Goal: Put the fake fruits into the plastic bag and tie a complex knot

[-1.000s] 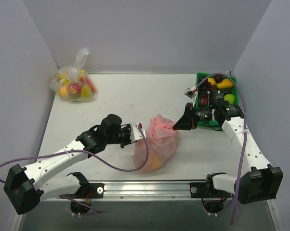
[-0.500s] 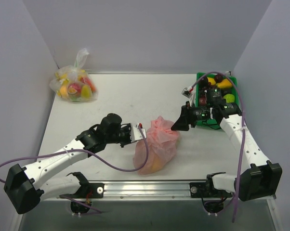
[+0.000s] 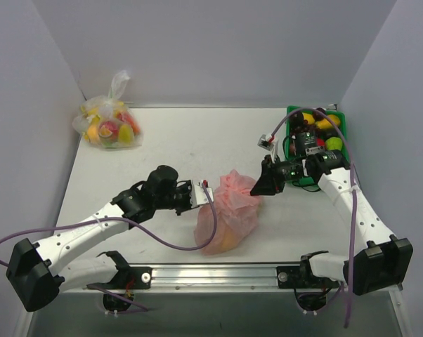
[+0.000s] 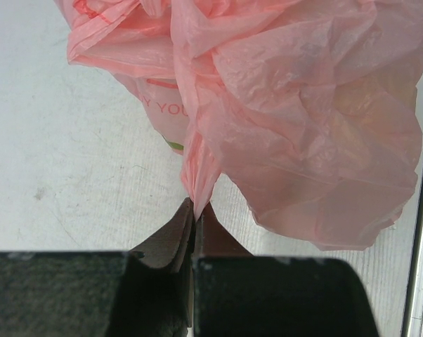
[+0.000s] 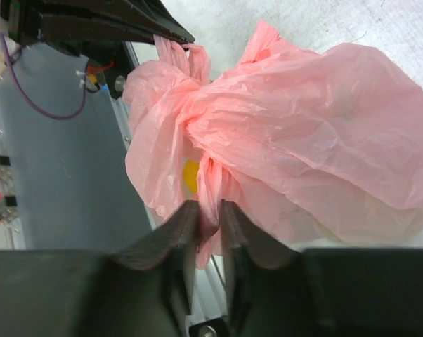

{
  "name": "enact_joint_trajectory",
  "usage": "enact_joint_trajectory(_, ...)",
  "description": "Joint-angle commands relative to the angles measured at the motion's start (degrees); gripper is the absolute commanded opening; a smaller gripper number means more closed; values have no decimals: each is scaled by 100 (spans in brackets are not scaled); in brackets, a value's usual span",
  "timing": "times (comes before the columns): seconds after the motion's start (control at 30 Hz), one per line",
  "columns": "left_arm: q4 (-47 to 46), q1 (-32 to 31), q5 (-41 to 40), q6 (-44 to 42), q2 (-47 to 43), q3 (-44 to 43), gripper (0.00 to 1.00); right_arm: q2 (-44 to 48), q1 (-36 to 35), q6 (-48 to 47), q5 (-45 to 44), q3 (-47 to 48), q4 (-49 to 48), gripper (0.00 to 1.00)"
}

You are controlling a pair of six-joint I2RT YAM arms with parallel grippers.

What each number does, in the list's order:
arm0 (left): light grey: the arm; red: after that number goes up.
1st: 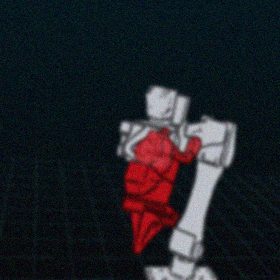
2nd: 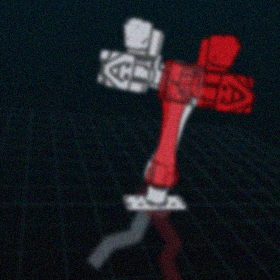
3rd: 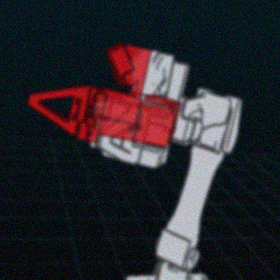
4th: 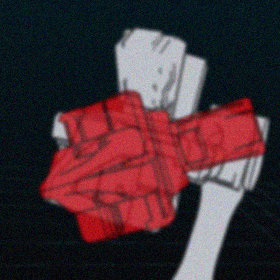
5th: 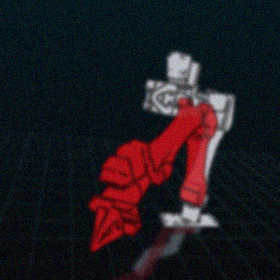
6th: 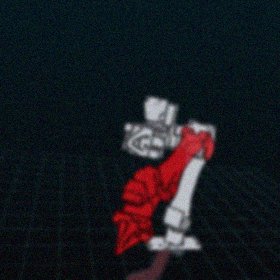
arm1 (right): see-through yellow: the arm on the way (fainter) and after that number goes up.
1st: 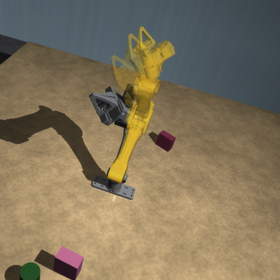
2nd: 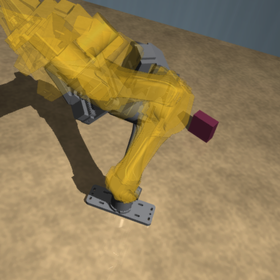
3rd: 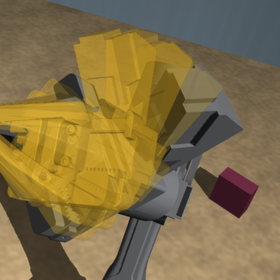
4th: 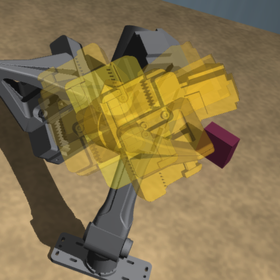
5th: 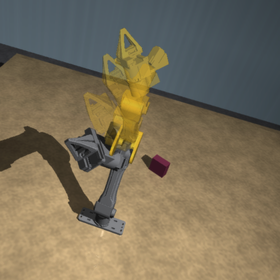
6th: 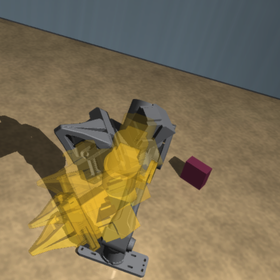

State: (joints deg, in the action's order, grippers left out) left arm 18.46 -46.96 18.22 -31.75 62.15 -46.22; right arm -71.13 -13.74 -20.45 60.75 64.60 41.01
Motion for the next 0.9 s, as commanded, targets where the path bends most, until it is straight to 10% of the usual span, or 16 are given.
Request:
enact_joint_trajectory(0.0,-44,-24,129,28,17,-212,0,117,-50,-188,16,184,179,14)
enact_joint_trajectory(0.13,-9,-24,129,20,-45,-29,0,266,20,14,-45,343,161,0)
enact_joint_trajectory(0.57,624,64,-433,-288,-704,983,0,416,1118,296,323,642,390,0)
enact_joint_trajectory(0.87,940,1303,-757,124,-1003,860,0,495,1830,-845,-344,115,732,0)
